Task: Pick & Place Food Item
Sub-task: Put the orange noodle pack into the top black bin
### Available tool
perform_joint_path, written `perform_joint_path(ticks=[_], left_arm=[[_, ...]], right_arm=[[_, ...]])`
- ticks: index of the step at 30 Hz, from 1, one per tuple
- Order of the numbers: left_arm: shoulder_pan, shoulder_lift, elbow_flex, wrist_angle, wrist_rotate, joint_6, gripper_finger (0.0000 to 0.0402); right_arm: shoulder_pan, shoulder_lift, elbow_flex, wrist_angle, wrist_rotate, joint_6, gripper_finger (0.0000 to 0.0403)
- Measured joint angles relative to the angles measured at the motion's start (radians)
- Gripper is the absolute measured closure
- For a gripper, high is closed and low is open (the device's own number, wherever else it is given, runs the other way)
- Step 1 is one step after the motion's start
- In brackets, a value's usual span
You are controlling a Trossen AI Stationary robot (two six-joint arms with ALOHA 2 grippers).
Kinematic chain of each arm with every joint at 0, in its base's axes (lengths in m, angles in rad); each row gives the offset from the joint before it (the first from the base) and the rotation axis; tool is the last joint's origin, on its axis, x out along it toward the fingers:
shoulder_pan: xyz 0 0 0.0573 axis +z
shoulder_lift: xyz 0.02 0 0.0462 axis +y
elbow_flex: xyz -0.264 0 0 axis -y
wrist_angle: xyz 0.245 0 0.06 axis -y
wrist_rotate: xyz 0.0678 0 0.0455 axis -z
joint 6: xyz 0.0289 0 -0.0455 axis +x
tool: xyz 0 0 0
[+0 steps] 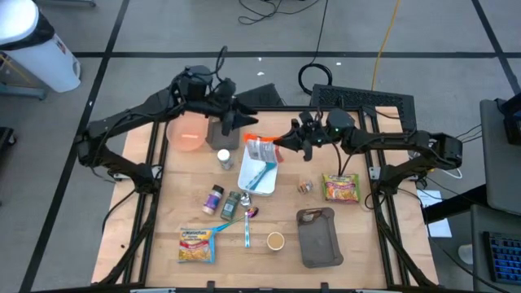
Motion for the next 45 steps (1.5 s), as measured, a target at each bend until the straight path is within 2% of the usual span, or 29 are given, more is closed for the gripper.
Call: perform_joint_path(ticks=[2,7,16,23,28,38,41,45], left_arm=[[-0.008,0.018,0.002,0.01,0.023,0.012,0.0179],[-0.016,0.095,0.09,-0.141,0.047,0.107,0.0179],[-0.05,0.293,0.438,-0.53,0.056,0.335,0.0179],[-0.071,0.415,0.637,-0.77,0.027,0.403,0.0178],[-0.086,0.465,0.666,-0.84,0.011,0.43,0.0178],[-0.089,0.479,0.666,-0.836,0.004,0.422,0.018],[-0.087,0.479,0.666,-0.845,0.004,0.413,0.0196],[-0.087,0.479,0.666,-0.858,0.003,0.413,0.0243]], right_arm=[[-0.008,0.001,0.0,-0.006,-0.037,0.027,0.0403],[-0.009,0.001,0.043,-0.084,-0.078,0.015,0.0403],[-0.024,0.001,0.108,-0.207,-0.113,-0.039,0.0403],[-0.033,0.001,0.109,-0.202,-0.113,-0.039,0.0403],[-0.033,0.001,0.109,-0.201,-0.113,-0.041,0.0403],[-0.034,0.001,0.109,-0.202,-0.138,-0.044,0.0403],[-0.034,0.001,0.109,-0.202,-0.138,-0.049,0.0403],[-0.035,0.001,0.109,-0.203,-0.147,-0.051,0.0403]])
